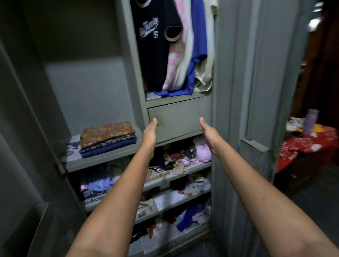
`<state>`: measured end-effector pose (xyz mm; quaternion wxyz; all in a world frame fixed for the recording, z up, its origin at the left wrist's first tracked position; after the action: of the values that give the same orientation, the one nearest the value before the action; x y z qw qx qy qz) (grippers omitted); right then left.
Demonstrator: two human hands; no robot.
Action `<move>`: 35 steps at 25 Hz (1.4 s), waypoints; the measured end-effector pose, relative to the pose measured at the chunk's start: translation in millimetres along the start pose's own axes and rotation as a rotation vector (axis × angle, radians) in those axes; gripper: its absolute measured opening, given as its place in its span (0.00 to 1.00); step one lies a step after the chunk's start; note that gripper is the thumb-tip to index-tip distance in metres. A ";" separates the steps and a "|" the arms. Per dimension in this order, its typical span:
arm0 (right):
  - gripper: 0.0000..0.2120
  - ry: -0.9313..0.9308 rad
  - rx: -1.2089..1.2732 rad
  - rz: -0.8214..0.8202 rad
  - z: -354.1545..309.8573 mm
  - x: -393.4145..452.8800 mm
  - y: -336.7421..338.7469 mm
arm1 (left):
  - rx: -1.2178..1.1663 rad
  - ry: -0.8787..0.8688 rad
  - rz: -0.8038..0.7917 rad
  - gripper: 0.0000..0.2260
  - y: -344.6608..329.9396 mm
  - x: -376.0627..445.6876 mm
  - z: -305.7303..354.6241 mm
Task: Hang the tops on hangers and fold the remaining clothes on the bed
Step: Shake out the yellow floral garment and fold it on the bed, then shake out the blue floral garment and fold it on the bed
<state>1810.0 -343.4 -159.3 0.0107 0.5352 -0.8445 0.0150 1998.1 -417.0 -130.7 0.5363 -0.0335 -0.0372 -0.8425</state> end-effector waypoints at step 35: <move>0.33 -0.096 -0.081 1.045 -38.9 -316.8 644.1 | -0.217 0.066 -1.071 0.27 -731.2 -121.5 32.8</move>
<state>1362.9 219.1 -140.2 -0.0162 0.0417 -0.9982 -0.0391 1387.3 4.3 -129.3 0.0267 -0.0386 0.0550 -0.9974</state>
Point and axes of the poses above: each hand's wrist, its own x-axis towards the middle knuckle, its own y-axis out of the back of the hand, z = x × y, the point moved 2 cm from there along x, towards the middle knuckle, and after that the axes turned 7 degrees about -z, right-handed, at the moved point
